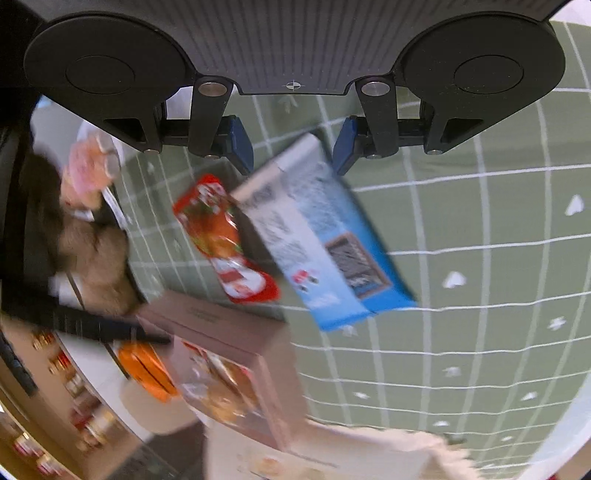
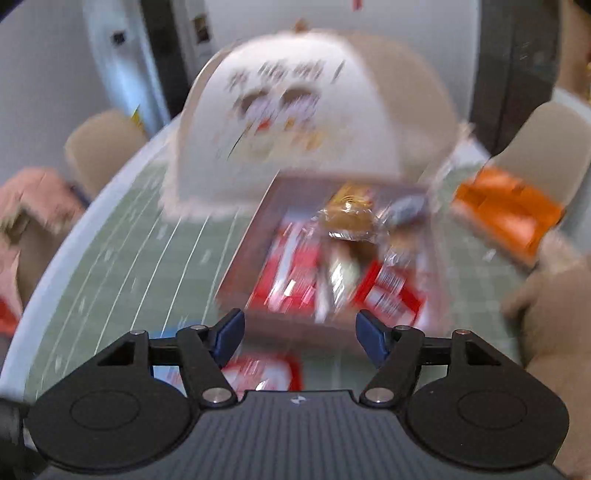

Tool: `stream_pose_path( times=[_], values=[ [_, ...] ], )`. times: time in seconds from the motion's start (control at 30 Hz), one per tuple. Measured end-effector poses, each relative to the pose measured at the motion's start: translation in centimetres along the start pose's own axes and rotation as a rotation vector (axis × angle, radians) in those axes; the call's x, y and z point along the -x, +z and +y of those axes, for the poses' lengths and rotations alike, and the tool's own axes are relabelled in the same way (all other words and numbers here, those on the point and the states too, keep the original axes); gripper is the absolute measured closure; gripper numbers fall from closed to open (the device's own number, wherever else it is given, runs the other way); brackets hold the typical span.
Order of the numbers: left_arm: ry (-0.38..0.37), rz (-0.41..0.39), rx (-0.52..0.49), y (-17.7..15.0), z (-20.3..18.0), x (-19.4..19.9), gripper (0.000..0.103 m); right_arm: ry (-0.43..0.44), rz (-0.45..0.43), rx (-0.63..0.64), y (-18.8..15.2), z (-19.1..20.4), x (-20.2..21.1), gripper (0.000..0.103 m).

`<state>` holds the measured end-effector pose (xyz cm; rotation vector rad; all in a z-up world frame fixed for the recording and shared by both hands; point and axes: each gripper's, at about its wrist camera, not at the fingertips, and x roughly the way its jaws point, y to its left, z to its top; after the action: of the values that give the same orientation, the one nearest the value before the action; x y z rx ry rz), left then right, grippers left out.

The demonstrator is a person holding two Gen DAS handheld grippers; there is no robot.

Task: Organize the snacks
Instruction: 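Grasp the red chicken-leg packet with the left tool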

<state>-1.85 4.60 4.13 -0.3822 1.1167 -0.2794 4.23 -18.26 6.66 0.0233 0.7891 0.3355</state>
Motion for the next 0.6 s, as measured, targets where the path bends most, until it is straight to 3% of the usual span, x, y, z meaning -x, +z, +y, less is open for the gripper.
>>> stream_pose_path(
  times=[0.17, 0.37, 0.6],
  values=[
    [0.048, -0.071, 0.070, 1.0, 2.0, 1.5, 0.051, 0.091, 0.081, 0.073, -3.7, 4.4, -2.0, 0.035],
    [0.153, -0.174, 0.127, 2.6, 4.9, 3.6, 0.051, 0.178, 0.051, 0.254, -6.3, 11.5, -2.9, 0.035],
    [0.172, -0.201, 0.149, 3.0, 5.8, 4.4, 0.051, 0.069, 0.054, 0.294, -7.7, 14.7, -5.5, 0.033]
  ],
)
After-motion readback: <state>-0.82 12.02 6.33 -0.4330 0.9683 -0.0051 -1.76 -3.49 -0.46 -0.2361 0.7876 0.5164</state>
